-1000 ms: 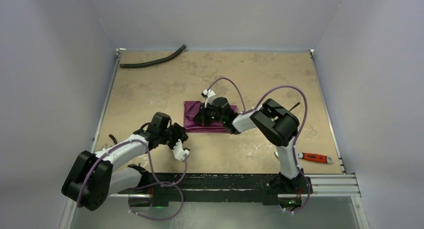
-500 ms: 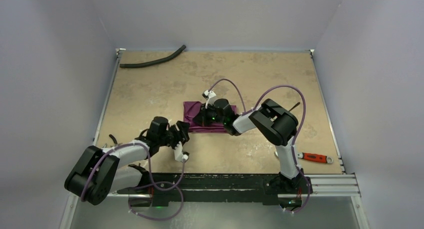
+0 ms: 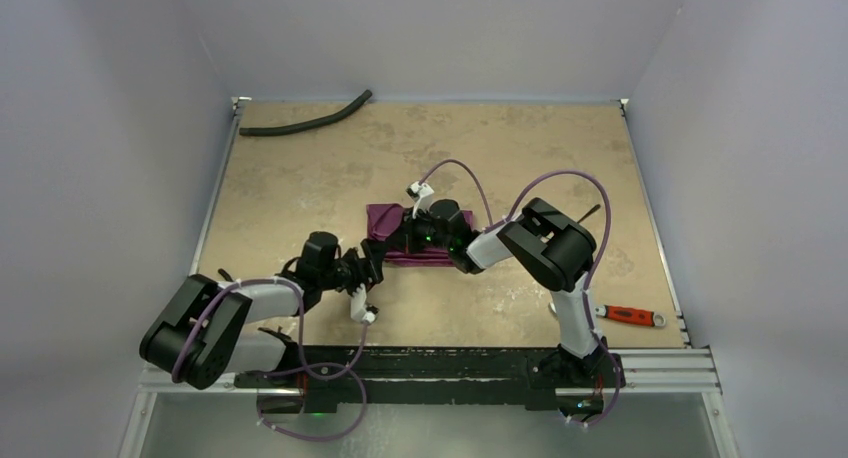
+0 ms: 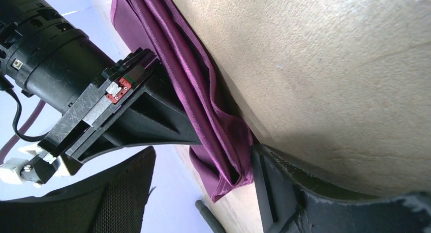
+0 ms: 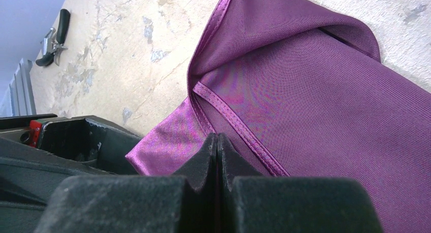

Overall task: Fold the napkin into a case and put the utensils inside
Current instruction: Rotate the 2/3-rectangle-folded napkin at the center of the board, then pick up the 2/3-rectangle-folded napkin at the center of the board.

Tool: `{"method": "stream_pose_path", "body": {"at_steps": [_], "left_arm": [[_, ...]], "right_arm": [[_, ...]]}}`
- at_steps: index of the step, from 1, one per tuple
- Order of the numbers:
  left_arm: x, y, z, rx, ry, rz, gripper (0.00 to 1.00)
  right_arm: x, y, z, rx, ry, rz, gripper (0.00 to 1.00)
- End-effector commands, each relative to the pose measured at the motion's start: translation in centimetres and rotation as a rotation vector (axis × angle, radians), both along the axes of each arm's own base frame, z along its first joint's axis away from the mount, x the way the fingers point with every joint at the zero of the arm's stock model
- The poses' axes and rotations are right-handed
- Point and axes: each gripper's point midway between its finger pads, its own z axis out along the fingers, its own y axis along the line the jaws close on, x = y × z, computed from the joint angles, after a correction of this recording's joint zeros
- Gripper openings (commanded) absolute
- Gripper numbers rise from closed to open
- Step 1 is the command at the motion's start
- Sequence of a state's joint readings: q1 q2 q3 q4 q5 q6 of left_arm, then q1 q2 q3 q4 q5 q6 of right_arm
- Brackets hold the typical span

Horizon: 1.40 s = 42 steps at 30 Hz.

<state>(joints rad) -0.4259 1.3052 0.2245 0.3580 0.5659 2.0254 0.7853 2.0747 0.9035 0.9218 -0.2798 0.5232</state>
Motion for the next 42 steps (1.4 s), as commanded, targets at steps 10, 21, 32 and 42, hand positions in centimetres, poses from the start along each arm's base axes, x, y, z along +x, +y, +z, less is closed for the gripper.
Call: {"method": "stream_pose_path", "body": {"at_steps": [10, 21, 32, 42], "left_arm": [[-0.7, 0.8, -2.4, -0.036, 0.28, 0.158, 0.0], [-0.6, 0.8, -1.7, -0.01, 0.469, 0.243, 0.0], [-0.7, 0.7, -0.2, -0.022, 0.481, 0.245, 0.0], [-1.0, 1.3, 2.0, -0.074, 0.466, 0.297, 0.54]], "right_arm": [[-2.5, -2.1, -5.3, -0.136, 0.115, 0.019, 0.0], [-0.1, -2.4, 2.6, -0.078, -0.168, -0.012, 0.08], [-0.3, -4.9, 5.9, -0.172, -0.519, 0.053, 0.51], [3.2, -9.8, 13.3, -0.182, -0.599, -0.402, 0.99]]}}
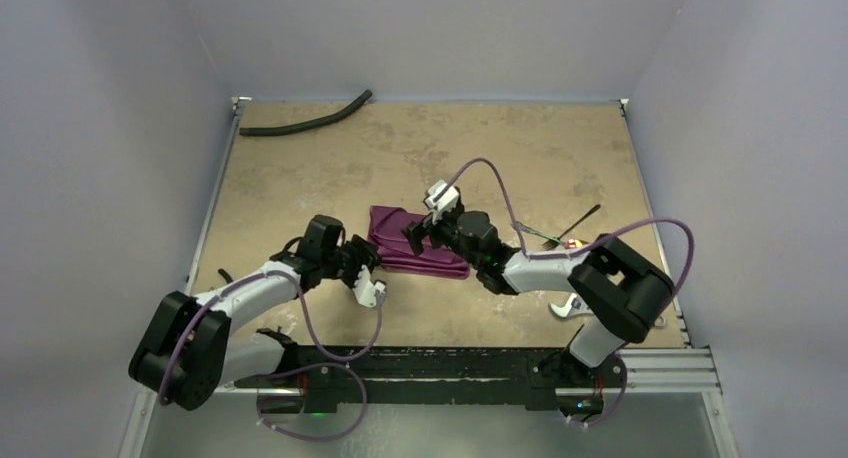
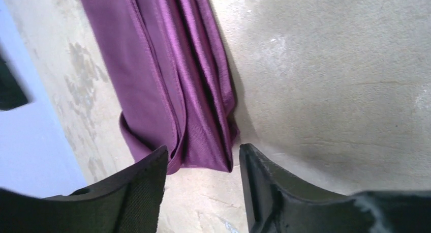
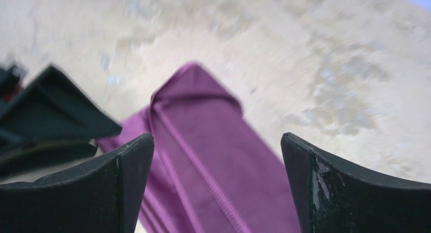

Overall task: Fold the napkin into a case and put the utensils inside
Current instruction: Pick up the 2/3-rectangle-folded napkin at the center of the board.

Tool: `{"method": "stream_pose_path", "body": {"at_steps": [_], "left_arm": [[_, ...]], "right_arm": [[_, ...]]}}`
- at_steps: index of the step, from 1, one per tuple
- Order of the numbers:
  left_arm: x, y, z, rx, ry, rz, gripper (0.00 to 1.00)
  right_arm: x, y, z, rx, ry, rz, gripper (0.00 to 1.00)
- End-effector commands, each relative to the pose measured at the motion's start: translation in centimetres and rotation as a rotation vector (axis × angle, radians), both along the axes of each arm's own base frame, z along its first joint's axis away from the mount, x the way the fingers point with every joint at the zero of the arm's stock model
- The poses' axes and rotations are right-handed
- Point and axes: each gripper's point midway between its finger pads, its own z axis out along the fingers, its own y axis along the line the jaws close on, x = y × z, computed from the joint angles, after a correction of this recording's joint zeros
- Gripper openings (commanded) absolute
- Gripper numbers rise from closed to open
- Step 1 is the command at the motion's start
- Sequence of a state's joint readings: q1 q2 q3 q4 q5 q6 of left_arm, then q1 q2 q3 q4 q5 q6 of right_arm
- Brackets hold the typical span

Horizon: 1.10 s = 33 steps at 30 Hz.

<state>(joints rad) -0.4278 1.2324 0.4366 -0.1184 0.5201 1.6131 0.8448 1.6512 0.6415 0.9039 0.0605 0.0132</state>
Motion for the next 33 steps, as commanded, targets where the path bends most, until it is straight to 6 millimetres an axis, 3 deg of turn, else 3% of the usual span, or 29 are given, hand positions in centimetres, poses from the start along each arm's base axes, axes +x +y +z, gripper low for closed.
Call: {"method": "stream_pose_path", "body": {"at_steps": [1, 4, 6, 10, 15, 19, 23, 27, 33], "left_arm": [[-0.3, -0.2, 2.2, -0.049, 0.004, 0.023, 0.57], [-0.3, 0.1, 3.4, -0.059, 0.008, 0.049, 0.62], [0.1, 0.2, 4.5, -0.082, 0.027, 0.095, 0.72], [1.3, 1.4, 6.8, -0.136, 0.109, 0.219, 0.76], [5.3, 3.0, 9.1, -0.346, 0.249, 0.544, 0.85], [8.4, 2.4, 10.3, -0.511, 0.365, 0.731, 0.97], [11.5, 1.2, 9.3, -0.495, 0.534, 0.809, 0.98], [13.5, 0.4, 7.7, -0.409, 0.677, 0.855, 0.91], [13.6, -0.1, 4.1, -0.235, 0.905, 0.902, 0.61]], "right_arm": [[3.0, -2.5, 5.6, 0.165, -0.067, -0.231, 0.99], [2.9, -0.7, 5.2, 0.16, -0.01, -0.075, 0.99], [2.8, 0.0, 4.8, 0.088, -0.055, -0.04, 0.94], [-0.6, 0.0, 4.5, -0.026, -0.213, 0.026, 0.91], [-4.9, -0.1, 3.3, -0.093, -0.318, 0.156, 0.92], [-6.6, 1.2, 0.9, -0.198, -0.343, 0.217, 0.99], [-7.1, 2.2, -0.8, -0.278, -0.374, 0.238, 0.99], [-6.8, 2.7, -1.2, -0.325, -0.417, 0.224, 0.98], [-6.4, 3.6, -1.4, -0.375, -0.479, 0.22, 0.97]]}}
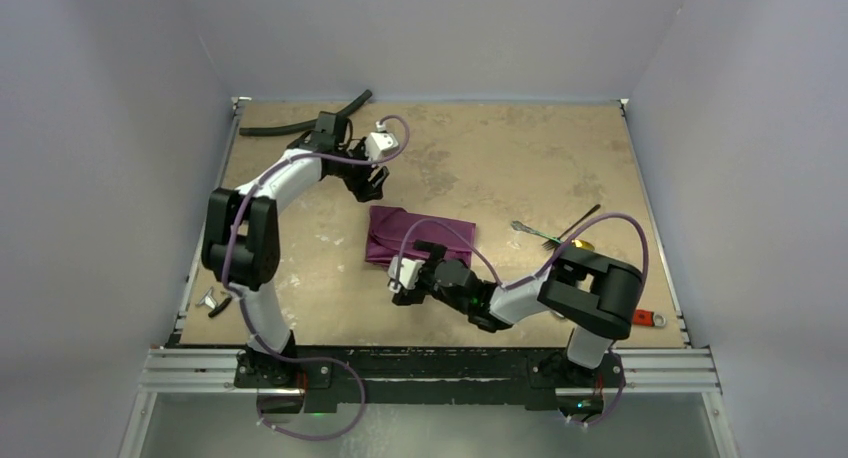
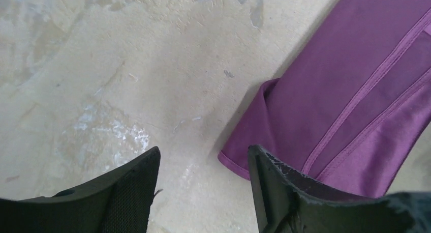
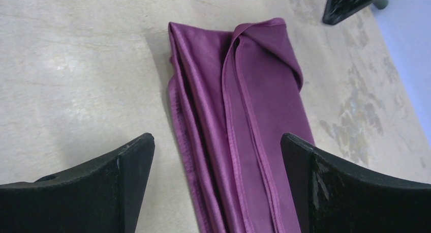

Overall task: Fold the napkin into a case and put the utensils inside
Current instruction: Pick up the 2/3-rectangle-folded napkin at the center of the board.

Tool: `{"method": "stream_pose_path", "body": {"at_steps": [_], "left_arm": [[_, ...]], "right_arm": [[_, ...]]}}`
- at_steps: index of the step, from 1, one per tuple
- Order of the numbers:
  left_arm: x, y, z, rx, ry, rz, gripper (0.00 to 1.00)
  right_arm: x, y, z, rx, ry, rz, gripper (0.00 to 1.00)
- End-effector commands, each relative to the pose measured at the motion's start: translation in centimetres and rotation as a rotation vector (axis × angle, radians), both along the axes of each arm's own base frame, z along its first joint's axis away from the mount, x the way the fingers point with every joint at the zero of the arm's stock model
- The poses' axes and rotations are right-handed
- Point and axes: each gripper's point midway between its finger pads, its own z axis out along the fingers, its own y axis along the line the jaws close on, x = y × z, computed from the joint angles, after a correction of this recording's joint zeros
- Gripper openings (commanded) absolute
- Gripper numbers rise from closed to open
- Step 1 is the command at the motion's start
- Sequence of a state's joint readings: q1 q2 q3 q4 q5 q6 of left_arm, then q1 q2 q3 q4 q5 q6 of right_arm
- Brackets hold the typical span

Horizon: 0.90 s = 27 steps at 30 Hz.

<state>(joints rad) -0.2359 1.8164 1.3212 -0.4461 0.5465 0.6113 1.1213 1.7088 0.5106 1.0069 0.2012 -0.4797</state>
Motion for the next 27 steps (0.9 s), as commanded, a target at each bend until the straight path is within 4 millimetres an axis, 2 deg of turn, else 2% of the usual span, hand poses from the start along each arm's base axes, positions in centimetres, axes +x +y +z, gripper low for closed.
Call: {"method": "stream_pose_path", "body": {"at_steps": [1, 5, 9, 19, 27], "left_arm": [[-2.3, -0.2, -2.0, 0.0, 0.239, -0.002, 0.59], [-2.2, -0.4, -3.5, -0.003, 0.236, 0.009, 0.56], [-2.5, 0.4, -5.9, 0.051, 0.253, 0.019, 0.54], [-2.4, 1.2, -9.1, 0.1, 0.215, 0.032, 0.53], [-3.1, 1.0, -10.5, 0.108, 0.251, 0.016, 0.46]], "right_arm": [[1.5, 1.7, 2.7, 0.026, -0.136, -0.018, 0.97], [1.4, 2.4, 1.8, -0.033, -0.156, 0.009, 0.96], [1.4, 2.7, 1.2, -0.085, -0.163, 0.031, 0.96], [1.6, 3.0, -1.1, -0.204, -0.159, 0.065, 0.95], [2.4, 3.3, -2.3, -0.275, -0.203, 0.064, 0.89]]}}
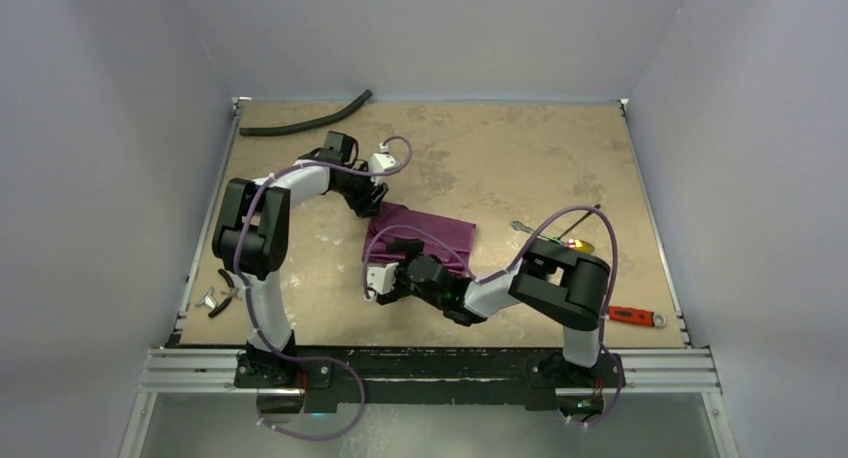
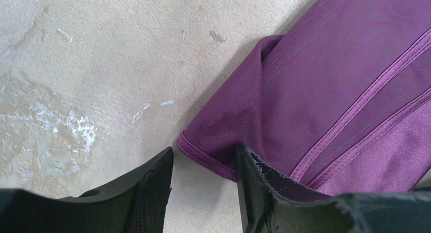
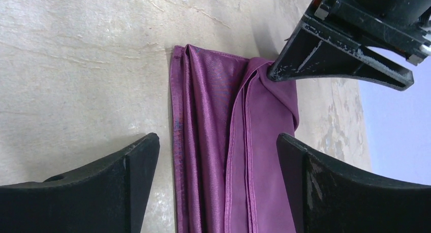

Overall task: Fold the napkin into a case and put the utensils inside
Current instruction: Pick up the 2/3-rectangle-folded napkin at the center of the board.

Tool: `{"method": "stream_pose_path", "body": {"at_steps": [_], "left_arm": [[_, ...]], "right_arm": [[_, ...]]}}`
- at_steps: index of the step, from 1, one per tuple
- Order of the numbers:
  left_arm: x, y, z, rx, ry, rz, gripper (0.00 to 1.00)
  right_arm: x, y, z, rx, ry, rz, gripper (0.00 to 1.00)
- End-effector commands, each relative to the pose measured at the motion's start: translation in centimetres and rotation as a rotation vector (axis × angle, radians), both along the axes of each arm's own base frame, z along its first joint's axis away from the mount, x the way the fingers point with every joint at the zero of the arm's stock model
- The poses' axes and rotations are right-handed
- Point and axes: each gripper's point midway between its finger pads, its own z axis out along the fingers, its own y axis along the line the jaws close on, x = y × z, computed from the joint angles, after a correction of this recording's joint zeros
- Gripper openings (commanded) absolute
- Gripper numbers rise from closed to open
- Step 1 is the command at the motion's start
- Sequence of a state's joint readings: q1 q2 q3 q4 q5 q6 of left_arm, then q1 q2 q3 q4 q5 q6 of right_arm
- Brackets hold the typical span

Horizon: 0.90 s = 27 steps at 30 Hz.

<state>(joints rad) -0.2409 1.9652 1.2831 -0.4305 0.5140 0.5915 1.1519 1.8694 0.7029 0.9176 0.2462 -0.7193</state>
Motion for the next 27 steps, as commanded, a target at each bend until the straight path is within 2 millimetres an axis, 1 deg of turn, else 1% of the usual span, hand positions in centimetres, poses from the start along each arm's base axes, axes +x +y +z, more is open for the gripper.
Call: {"method": "stream_pose_path", "body": {"at_steps": [1, 4, 7, 9, 14, 17, 20, 22, 24, 27], "left_arm": [[-1.8, 0.3, -3.2, 0.046, 0.089, -0.016, 0.46], [-2.3, 0.5, -3.8, 0.055, 0.112, -0.032, 0.44], [-2.8, 0.7, -4.5, 0.065, 0.14, -0.044, 0.38], [-3.3, 0.6, -4.8, 0.063, 0.165, -0.049, 0.36], [-4.2, 0.5, -5.1, 0.054, 0.208, -0.056, 0.32], [-4.8, 0.4, -5.1, 0.043, 0.236, -0.055, 0.3], [-5.5, 0.3, -5.0, 0.034, 0.264, -0.042, 0.29], [-6.0, 0.3, -4.8, 0.028, 0.275, -0.034, 0.28], [-6.4, 0.4, -4.7, 0.025, 0.281, -0.027, 0.28], [-6.9, 0.6, -4.7, 0.029, 0.287, -0.026, 0.28]], "right_arm": [[0.7, -0.4, -1.3, -0.087, -0.054, -0.015, 0.88], [1.4, -0.4, -0.7, -0.08, -0.114, -0.028, 0.85], [2.3, -0.4, 0.2, -0.052, -0.192, -0.061, 0.84], [2.4, -0.1, 0.4, -0.036, -0.212, -0.06, 0.84], [1.7, 1.9, 0.2, -0.018, -0.22, -0.013, 0.85], [1.3, 3.4, 0.2, 0.0, -0.212, 0.018, 0.87], [1.2, 4.4, 0.3, 0.018, -0.194, 0.042, 0.88], [0.9, 4.9, 0.0, 0.013, -0.18, 0.066, 0.88], [0.6, 5.1, -1.0, -0.006, -0.15, 0.091, 0.88], [0.7, 4.6, -1.9, -0.028, -0.129, 0.082, 0.88]]}}
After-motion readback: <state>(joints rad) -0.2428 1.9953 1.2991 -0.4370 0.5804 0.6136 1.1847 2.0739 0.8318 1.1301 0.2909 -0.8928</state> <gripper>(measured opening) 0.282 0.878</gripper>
